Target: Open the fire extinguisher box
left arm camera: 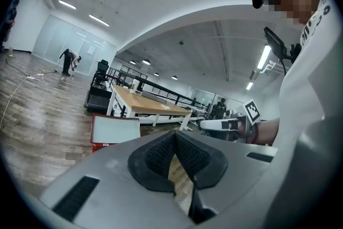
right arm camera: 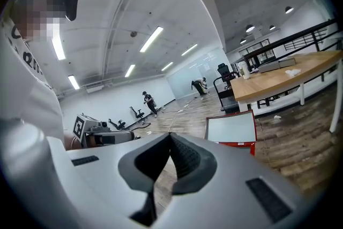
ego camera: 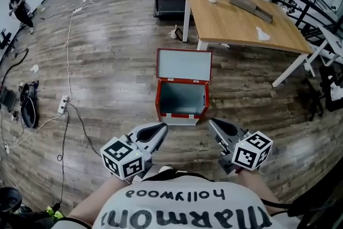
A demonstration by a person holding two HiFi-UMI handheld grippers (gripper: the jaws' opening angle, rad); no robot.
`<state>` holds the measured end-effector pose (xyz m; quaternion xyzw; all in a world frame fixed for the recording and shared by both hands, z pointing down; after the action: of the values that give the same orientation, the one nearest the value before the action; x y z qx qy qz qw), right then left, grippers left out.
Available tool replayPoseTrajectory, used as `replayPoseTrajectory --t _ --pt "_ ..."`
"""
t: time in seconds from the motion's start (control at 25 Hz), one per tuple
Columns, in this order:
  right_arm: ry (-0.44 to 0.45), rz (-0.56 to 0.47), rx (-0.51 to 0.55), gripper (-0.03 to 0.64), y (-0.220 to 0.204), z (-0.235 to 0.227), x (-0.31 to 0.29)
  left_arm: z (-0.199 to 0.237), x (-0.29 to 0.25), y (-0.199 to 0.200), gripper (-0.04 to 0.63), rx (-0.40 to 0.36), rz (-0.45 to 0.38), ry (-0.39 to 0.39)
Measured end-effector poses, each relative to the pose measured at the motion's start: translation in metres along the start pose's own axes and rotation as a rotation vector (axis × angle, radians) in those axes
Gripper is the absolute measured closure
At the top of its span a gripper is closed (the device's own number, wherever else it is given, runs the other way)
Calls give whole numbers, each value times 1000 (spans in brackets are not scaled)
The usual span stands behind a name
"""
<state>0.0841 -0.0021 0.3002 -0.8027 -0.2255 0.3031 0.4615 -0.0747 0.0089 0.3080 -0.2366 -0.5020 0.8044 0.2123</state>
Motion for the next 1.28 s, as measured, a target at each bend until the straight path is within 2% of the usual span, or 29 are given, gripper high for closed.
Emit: replayPoseTrajectory --t 1.28 --pt "7 15 -13 607 -6 -4 0 6 0 1 591 4 3 -8"
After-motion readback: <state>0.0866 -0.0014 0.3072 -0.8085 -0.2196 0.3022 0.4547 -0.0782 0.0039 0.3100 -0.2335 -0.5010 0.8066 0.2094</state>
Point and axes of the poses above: the fingertips, and each gripper's own axes: x backward along the fingers, z to its left, y out of its top, the point moved 2 cm from there along x, backward along the fingers, and after that the axes turned 1 degree about -z, right-handed, at the moved point
